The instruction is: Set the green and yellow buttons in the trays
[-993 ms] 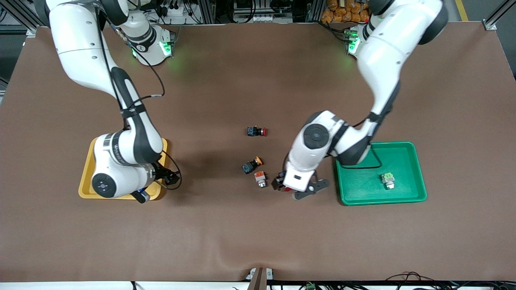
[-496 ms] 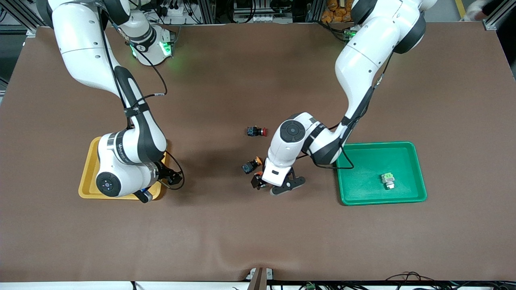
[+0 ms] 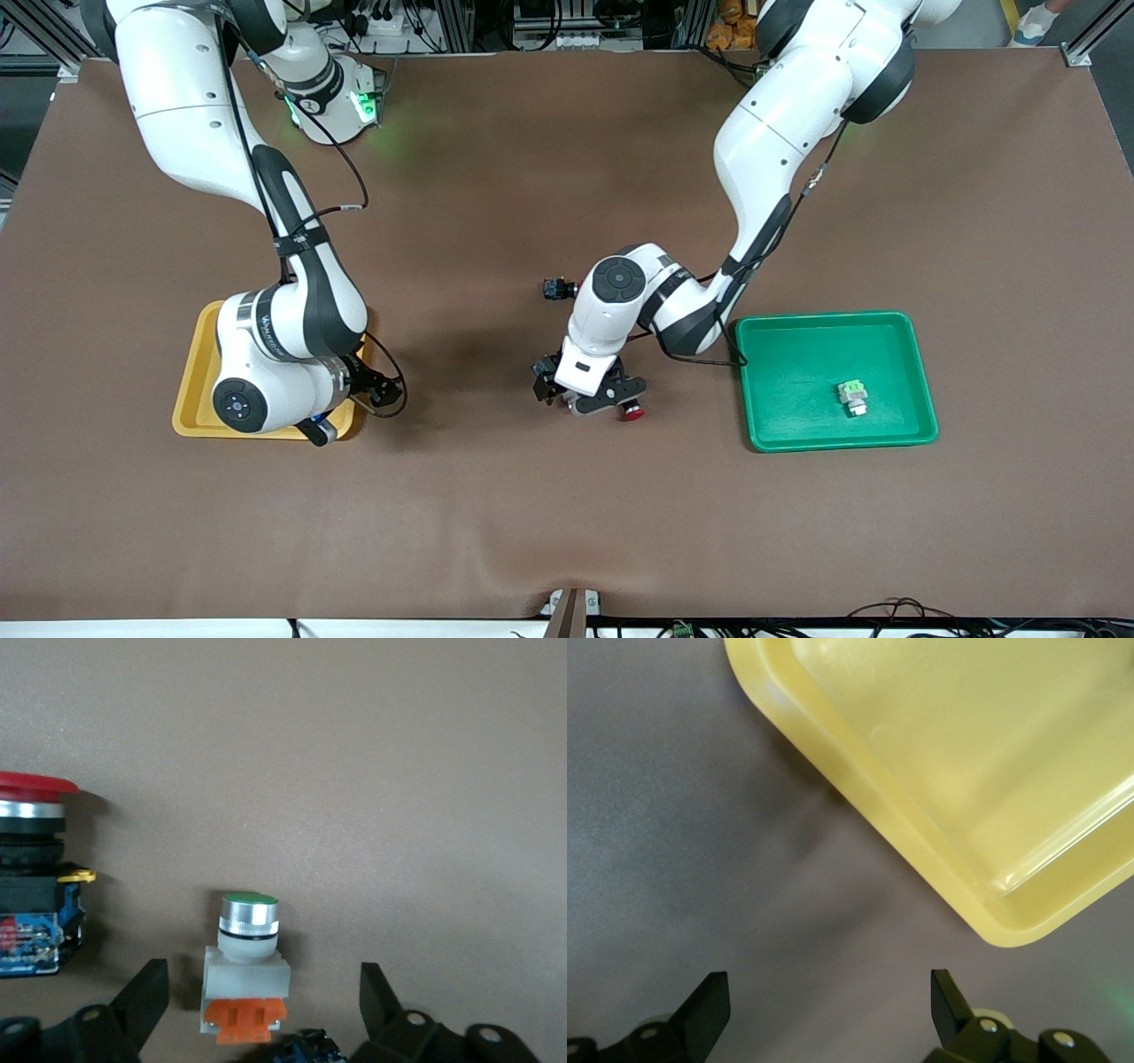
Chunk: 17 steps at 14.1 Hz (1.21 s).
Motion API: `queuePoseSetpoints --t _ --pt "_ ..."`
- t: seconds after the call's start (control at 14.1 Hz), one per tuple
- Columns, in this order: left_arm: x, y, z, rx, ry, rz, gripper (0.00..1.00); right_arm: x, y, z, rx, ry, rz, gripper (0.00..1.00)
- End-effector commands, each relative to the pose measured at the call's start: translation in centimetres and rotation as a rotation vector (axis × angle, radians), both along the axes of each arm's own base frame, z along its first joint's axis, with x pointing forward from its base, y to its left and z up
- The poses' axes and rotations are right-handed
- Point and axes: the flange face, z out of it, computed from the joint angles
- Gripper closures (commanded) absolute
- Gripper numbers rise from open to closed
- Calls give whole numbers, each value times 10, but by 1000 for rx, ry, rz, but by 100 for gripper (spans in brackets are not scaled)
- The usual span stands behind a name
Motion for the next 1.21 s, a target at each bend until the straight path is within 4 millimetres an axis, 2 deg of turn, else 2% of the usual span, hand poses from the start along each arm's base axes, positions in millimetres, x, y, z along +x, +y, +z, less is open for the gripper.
queuePoseSetpoints --t 0.0,0.14,0.35,0.43,0.71,0.85,0.99,1.13 --pt "1 -6 -11 5 -20 7 26 -2 9 2 -6 2 -31 0" --pt "0 -5 -15 8 -17 4 44 -2 11 2 -7 1 -33 0" --pt "0 -5 -16 11 -15 4 93 -2 29 5 -16 -32 -55 0" --pt "-1 -5 -16 11 -16 2 100 -3 35 5 -28 -35 -80 0" --pt "12 4 9 3 -40 16 100 -2 67 6 -44 -100 -142 0" --pt "27 16 40 -11 -72 37 100 -4 91 5 -49 -147 -187 0" --pt "49 45 71 4 -76 80 100 -11 123 -3 -60 -179 -237 0" --pt "60 74 93 55 -46 104 100 -19 159 -9 -56 -229 -297 0"
